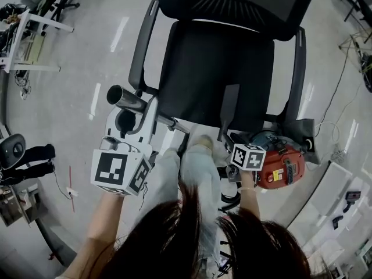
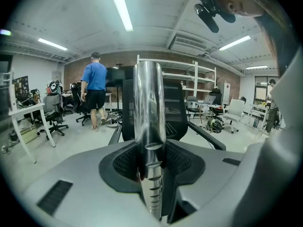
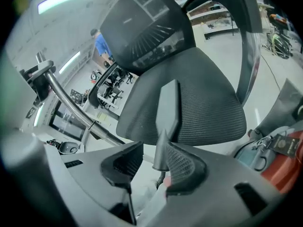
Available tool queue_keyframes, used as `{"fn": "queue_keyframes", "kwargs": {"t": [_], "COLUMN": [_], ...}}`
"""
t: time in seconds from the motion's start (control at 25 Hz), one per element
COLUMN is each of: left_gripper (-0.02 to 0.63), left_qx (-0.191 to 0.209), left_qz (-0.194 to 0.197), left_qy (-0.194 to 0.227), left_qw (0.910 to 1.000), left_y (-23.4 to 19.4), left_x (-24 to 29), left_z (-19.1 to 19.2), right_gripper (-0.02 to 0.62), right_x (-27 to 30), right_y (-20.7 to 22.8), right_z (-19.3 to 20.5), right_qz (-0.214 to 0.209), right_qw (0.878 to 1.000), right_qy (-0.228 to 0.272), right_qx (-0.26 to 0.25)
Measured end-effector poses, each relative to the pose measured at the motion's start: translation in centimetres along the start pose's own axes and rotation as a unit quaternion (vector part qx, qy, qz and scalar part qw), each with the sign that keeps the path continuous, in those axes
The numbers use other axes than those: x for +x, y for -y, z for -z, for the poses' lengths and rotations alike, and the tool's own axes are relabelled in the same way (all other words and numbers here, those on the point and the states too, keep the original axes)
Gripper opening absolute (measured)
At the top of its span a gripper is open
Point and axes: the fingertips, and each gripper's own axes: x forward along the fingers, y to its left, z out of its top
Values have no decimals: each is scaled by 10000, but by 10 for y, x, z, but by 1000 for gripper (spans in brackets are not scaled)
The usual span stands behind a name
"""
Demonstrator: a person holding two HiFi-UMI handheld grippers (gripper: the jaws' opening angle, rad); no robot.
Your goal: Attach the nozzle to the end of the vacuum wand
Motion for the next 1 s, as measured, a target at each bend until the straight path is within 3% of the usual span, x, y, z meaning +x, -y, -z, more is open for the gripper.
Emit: {"fn": "queue_keyframes", "kwargs": {"t": [0.84,1.0], "left_gripper": [144,144], "left_qx": [10,-148], "left_qz": [39,68], "left_qy": [109,189], "left_qw": [9999,9997], "left_y": [-3,-3], "left_x": [5,7], "left_z": [3,0], "right_gripper": [190,190], "right_x": [48,56], "right_y": [23,23], "right_z": [17,18], "right_qz": [-165,-229], "right_qw": [9967,9954], "right_qy": [-692,-816], "right_qx": [401,441]}}
